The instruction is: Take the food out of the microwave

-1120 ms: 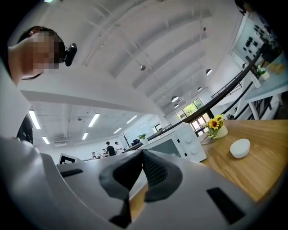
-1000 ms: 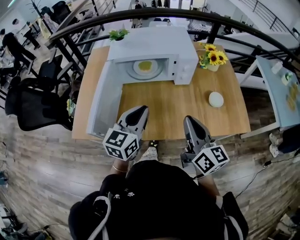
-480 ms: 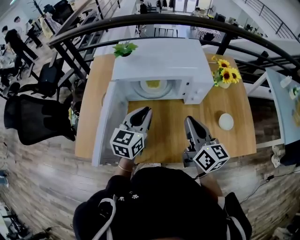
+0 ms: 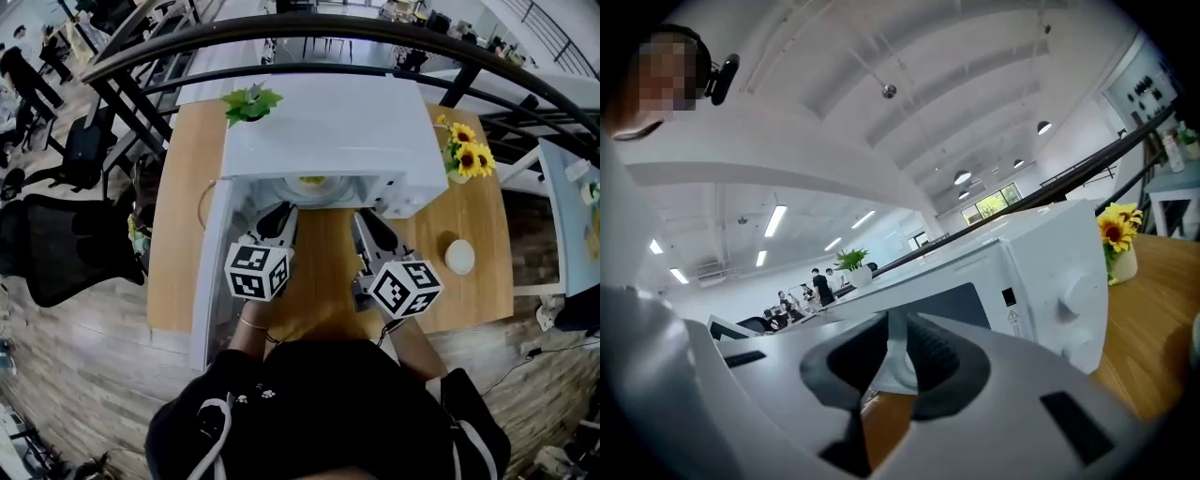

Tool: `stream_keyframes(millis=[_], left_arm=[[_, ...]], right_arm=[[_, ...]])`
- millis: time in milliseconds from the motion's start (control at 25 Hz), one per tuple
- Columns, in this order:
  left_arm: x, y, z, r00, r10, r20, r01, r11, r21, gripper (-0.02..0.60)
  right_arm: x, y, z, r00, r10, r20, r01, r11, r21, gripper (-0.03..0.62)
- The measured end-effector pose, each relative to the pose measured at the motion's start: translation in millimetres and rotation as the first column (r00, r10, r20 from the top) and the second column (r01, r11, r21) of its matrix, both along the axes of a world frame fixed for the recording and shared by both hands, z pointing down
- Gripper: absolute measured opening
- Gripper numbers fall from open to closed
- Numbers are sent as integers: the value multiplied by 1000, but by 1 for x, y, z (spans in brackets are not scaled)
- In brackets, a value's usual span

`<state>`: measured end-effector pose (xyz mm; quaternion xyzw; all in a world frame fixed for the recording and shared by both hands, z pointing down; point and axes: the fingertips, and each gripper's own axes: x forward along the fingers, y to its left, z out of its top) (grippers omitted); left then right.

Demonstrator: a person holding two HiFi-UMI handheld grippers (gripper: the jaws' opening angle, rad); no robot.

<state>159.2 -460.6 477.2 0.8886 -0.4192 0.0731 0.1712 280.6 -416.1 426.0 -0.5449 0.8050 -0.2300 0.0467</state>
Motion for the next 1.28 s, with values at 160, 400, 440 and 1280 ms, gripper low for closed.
stream_keyframes(millis=[160, 400, 440, 1280], left_arm=[[0, -25, 19, 1000, -19, 11, 20, 999, -36, 32], [3, -52, 50, 998, -42, 36, 46, 993, -104, 119], [5, -57, 55, 998, -45, 49, 50, 992, -113, 142], [12, -99, 115, 993, -52, 103, 80, 955, -286, 221]], right_arm=[[-9, -31, 24, 1000, 10, -26, -12, 998, -58, 81], [-10, -66, 62, 997, 73, -16, -75, 985, -157, 109], [-10, -71, 68, 997, 81, -19, -83, 982, -172, 113], [-1, -136, 156, 968, 158, -195, -220, 908, -357, 214]])
